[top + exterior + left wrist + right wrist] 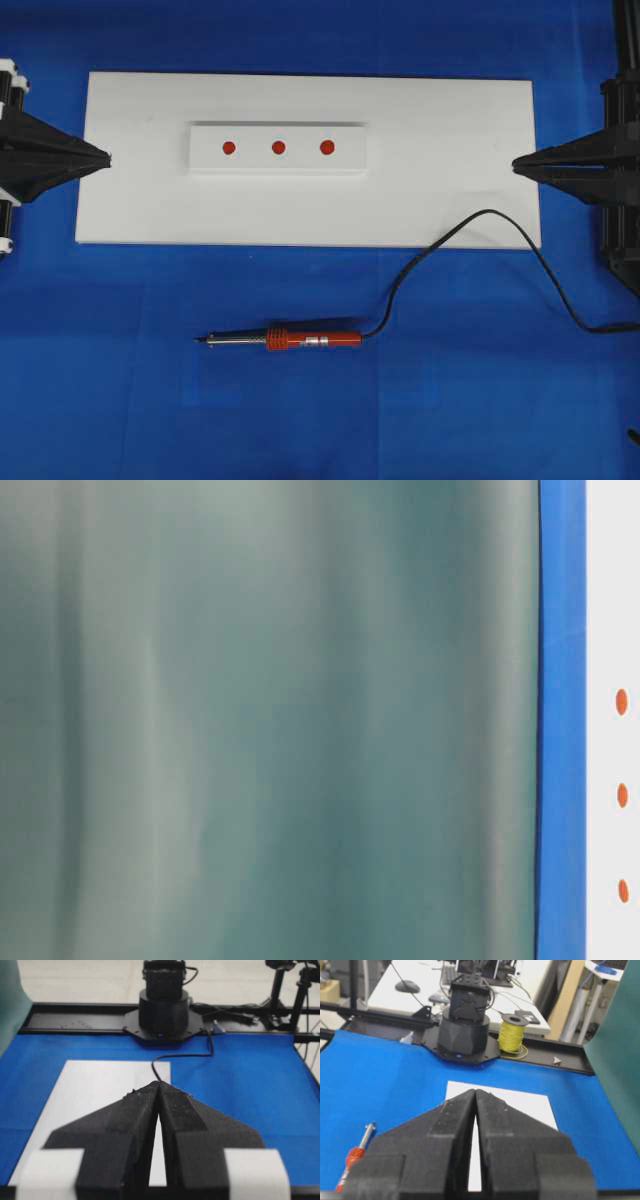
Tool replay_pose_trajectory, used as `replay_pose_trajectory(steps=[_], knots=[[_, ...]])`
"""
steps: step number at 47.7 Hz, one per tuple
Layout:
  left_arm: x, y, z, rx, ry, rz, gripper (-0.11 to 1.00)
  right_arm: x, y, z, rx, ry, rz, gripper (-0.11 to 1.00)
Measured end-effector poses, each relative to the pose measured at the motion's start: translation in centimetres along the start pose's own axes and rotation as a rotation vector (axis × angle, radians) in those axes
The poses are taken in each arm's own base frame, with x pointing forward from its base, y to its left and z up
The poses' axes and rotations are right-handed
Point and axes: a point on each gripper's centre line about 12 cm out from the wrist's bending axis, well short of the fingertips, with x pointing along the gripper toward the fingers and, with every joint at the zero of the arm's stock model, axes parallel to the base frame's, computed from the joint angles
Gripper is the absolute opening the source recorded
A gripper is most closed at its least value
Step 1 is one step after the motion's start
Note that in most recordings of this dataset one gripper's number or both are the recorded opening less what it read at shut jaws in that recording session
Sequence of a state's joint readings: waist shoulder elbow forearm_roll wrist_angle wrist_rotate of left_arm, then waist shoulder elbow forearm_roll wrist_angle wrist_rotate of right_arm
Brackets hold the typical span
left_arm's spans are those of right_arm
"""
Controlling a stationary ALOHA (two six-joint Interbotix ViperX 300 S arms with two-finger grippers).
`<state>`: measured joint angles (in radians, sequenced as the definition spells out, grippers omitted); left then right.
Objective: Touch the tip of the soldering iron to the mark.
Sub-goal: 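Reach the right gripper down and grasp the red soldering iron handle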
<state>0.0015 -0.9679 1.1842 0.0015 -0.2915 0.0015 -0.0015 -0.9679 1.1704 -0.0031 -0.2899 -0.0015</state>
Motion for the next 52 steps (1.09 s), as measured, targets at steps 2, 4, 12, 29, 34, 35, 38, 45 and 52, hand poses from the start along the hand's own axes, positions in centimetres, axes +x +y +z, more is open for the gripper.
replay_pose_trajectory(steps=[2,4,12,29,34,35,38,45,52], knots=[[0.0,0.0,-0.2,0.003,0.015,0.001,0.02,0.0,0.0,0.0,0.002,0.000,0.000,-0.01],[0.0,0.0,-0.5,0.002,0.038,0.000,0.02,0.1,0.0,-0.1,0.002,0.012,0.000,-0.05],[0.1,0.0,-0.8,0.003,0.060,0.001,0.02,0.5,0.0,-0.3,0.002,0.061,0.000,-0.06],[0.1,0.0,-0.8,0.006,0.057,0.001,0.02,1.0,0.0,-0.5,0.011,0.075,0.001,0.01],[0.1,0.0,-0.7,0.006,0.052,0.001,0.02,1.5,0.1,-0.8,0.029,0.084,0.003,0.20],[0.1,0.0,-0.7,0.005,0.052,0.000,0.02,1.7,0.1,-0.8,0.034,0.086,0.003,0.26],[0.1,0.0,-0.6,0.008,0.048,0.001,0.02,2.0,0.1,-0.9,0.051,0.095,0.003,0.43],[0.1,0.0,-0.6,0.006,0.041,0.001,0.02,3.2,0.2,-1.3,0.090,0.128,0.004,0.84],[0.1,0.0,-0.5,0.006,0.040,0.001,0.02,5.5,0.7,-2.4,0.134,0.201,0.016,0.88]])
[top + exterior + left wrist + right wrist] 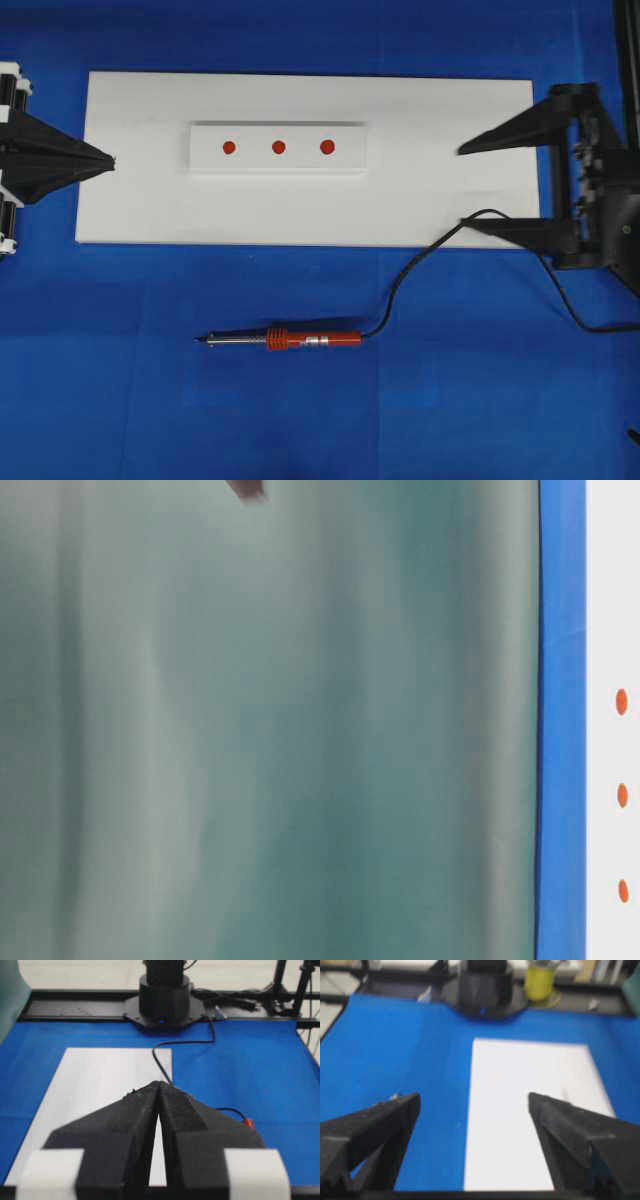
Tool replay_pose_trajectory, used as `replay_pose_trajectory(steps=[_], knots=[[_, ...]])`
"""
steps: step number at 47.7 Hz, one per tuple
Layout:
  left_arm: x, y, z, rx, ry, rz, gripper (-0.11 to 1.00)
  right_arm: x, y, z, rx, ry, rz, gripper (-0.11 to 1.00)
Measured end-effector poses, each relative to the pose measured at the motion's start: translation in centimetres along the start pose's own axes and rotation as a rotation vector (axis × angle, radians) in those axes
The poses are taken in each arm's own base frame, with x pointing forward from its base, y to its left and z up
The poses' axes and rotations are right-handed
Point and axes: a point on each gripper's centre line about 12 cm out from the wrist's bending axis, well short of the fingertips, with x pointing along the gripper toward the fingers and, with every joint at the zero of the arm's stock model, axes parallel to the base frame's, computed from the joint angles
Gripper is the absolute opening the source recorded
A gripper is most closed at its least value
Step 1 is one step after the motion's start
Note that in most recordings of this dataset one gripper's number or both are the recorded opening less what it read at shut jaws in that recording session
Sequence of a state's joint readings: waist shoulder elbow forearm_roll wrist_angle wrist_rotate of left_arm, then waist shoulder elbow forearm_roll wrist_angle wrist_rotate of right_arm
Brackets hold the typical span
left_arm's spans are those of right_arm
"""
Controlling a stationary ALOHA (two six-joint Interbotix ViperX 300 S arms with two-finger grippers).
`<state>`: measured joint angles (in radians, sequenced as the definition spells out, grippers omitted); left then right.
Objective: Touch the tip of the soldering iron to the mark.
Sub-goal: 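Reach the right gripper down and grasp the red soldering iron handle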
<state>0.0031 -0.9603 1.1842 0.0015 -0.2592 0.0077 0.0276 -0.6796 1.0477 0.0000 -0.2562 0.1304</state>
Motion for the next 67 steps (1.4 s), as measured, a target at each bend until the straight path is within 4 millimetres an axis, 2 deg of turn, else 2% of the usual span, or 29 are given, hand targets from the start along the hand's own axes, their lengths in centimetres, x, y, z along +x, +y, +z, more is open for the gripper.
replay_pose_trajectory(steps=[18,28,38,51,58,67], knots=[[0.0,0.0,0.0,0.001,-0.003,0.000,0.02,8.5,2.0,-4.0,0.066,0.300,0.021,0.91],[0.0,0.0,0.0,0.000,-0.002,-0.002,0.02,12.2,3.7,-5.5,0.059,0.441,0.033,0.91],[0.0,0.0,0.0,0.001,-0.002,-0.002,0.02,15.6,5.2,-8.0,0.065,0.570,0.035,0.91],[0.0,0.0,-0.1,0.001,0.000,0.000,0.02,18.4,6.9,-11.4,0.081,0.697,0.028,0.91],[0.0,0.0,-0.2,0.001,0.003,-0.002,0.02,19.0,7.7,-12.7,0.092,0.726,0.031,0.91],[0.0,0.0,-0.2,0.001,-0.008,-0.002,0.02,19.5,7.9,-14.9,0.106,0.772,0.016,0.91]])
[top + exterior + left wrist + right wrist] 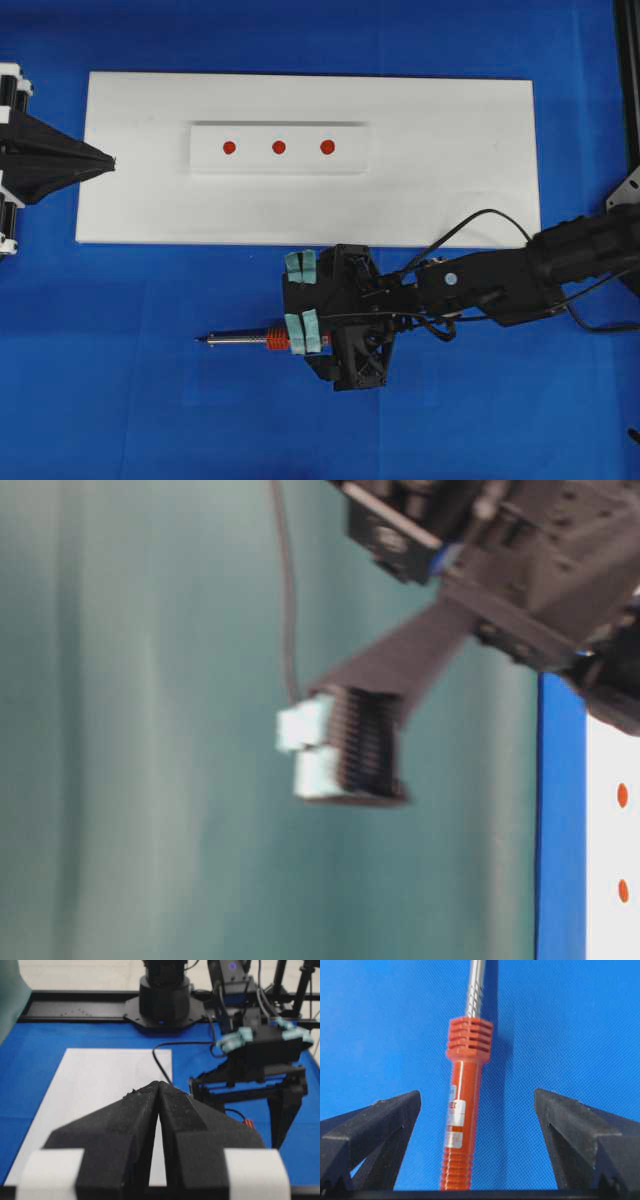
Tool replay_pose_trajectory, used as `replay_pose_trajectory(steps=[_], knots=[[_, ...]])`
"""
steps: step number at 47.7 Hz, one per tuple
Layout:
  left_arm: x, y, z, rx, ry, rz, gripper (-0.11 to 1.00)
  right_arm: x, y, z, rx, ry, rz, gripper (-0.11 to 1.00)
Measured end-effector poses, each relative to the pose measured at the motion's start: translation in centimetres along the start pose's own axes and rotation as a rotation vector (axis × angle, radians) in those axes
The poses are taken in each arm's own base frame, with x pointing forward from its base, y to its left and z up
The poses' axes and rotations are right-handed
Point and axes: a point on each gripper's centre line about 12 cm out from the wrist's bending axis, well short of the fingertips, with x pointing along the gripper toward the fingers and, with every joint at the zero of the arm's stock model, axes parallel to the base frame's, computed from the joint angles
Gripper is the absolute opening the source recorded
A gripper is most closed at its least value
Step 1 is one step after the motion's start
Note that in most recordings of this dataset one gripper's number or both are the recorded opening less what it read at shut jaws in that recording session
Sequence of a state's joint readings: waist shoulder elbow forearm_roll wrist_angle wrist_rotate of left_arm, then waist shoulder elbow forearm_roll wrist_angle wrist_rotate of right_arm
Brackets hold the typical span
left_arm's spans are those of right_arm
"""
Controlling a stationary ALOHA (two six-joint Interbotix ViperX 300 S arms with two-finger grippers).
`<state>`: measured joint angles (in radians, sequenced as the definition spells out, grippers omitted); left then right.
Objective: Touch the tip of the soldering iron to the mark.
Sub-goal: 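Reach the right gripper down and grasp the red soldering iron handle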
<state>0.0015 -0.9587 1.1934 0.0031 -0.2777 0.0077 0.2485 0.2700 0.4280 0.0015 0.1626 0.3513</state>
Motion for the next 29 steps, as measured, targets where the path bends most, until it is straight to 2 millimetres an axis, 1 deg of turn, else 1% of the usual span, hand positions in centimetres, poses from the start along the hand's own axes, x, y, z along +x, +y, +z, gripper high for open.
replay_pose_trajectory(steps=[9,14,20,22,24,29], knots=[[0.0,0.0,-0.1,0.000,0.000,0.000,0.02,1.0,0.7,-0.5,-0.013,0.017,0.006,0.90],[0.0,0.0,-0.1,0.000,0.002,0.000,0.02,1.4,0.8,-0.8,-0.015,0.025,0.006,0.90],[0.0,0.0,-0.1,-0.003,0.000,0.002,0.02,1.8,0.7,-0.8,-0.015,0.031,0.003,0.85],[0.0,0.0,-0.1,-0.004,0.002,0.002,0.02,2.0,0.7,-0.8,-0.015,0.031,0.003,0.80],[0.0,0.0,-0.1,-0.003,0.000,0.002,0.02,2.1,0.7,-0.8,-0.014,0.030,0.002,0.71],[0.0,0.0,-0.1,-0.004,0.000,0.002,0.02,2.0,0.7,-0.4,-0.008,0.011,0.008,0.39]])
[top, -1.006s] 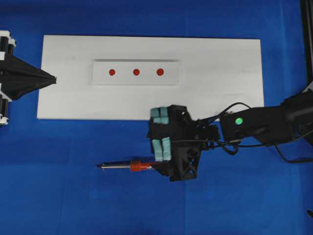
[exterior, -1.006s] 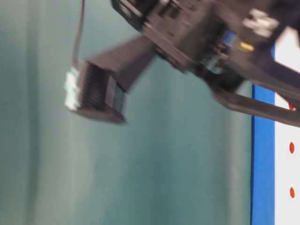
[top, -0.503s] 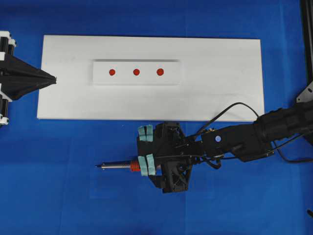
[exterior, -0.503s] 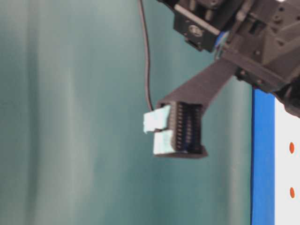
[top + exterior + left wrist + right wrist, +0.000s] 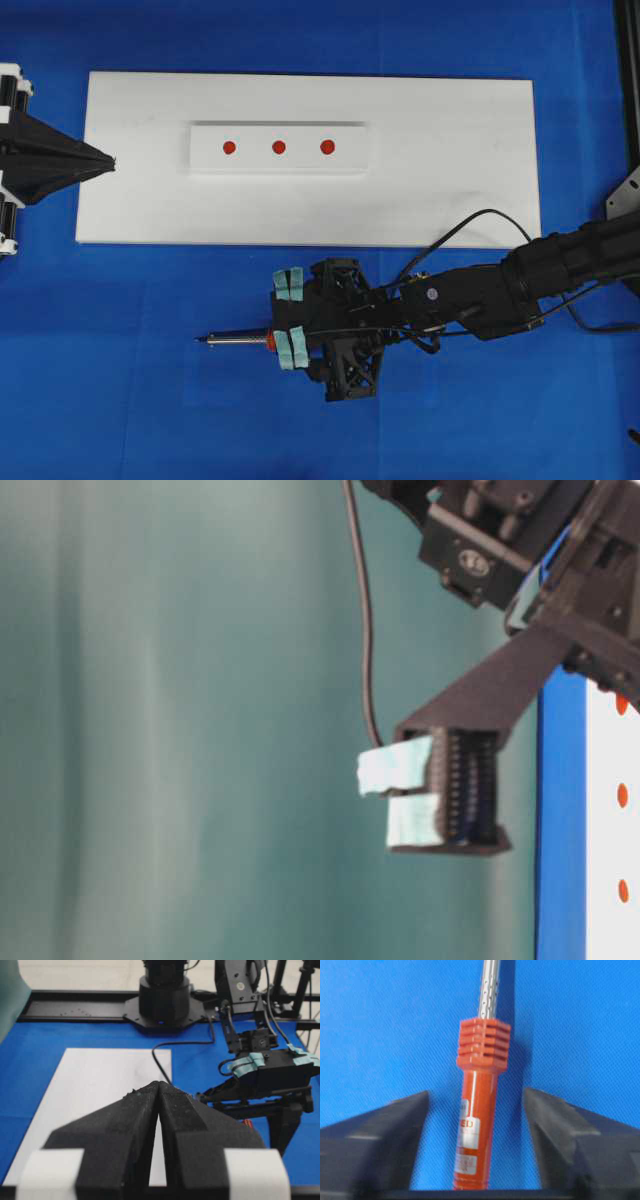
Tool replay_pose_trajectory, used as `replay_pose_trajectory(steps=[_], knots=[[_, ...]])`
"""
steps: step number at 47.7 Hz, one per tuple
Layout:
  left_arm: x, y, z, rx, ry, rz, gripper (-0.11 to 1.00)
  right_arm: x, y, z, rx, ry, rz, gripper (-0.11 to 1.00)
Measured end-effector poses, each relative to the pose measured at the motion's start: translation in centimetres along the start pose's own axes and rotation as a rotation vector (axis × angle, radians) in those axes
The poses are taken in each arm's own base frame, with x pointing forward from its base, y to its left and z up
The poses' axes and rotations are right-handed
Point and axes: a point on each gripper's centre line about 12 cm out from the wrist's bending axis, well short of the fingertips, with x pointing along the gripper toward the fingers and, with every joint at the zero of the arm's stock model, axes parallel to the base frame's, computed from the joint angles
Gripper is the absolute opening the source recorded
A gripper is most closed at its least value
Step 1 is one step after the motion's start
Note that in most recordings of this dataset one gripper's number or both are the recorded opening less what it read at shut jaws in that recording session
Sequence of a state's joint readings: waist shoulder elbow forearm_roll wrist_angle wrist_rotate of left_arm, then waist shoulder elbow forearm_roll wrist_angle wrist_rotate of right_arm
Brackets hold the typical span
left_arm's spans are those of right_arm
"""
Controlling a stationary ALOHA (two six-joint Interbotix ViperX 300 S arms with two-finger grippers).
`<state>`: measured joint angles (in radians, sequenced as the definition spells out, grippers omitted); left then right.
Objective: Touch the tip of the soldering iron to the mark.
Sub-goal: 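Reach the right gripper down and grasp the red soldering iron handle, then lift the soldering iron and carry it over the white board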
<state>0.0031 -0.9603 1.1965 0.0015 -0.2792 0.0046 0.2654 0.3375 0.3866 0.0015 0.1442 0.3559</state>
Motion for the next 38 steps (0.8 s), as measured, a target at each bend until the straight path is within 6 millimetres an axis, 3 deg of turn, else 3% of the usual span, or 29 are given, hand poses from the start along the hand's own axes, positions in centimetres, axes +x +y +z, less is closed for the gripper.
replay_pose_trajectory(steps=[4,7,26,38], knots=[[0.0,0.0,0.0,0.000,0.000,-0.002,0.02,0.0,0.1,0.2,0.000,-0.016,0.006,0.17],[0.0,0.0,0.0,0.000,0.002,-0.002,0.02,0.0,0.1,0.3,0.002,-0.026,0.010,0.07],[0.0,0.0,0.0,-0.009,0.000,0.000,0.02,-0.5,0.1,0.2,0.028,0.000,0.000,0.07],[0.0,0.0,0.0,-0.008,-0.002,0.000,0.02,-4.9,0.7,2.9,0.041,-0.035,0.008,0.07]])
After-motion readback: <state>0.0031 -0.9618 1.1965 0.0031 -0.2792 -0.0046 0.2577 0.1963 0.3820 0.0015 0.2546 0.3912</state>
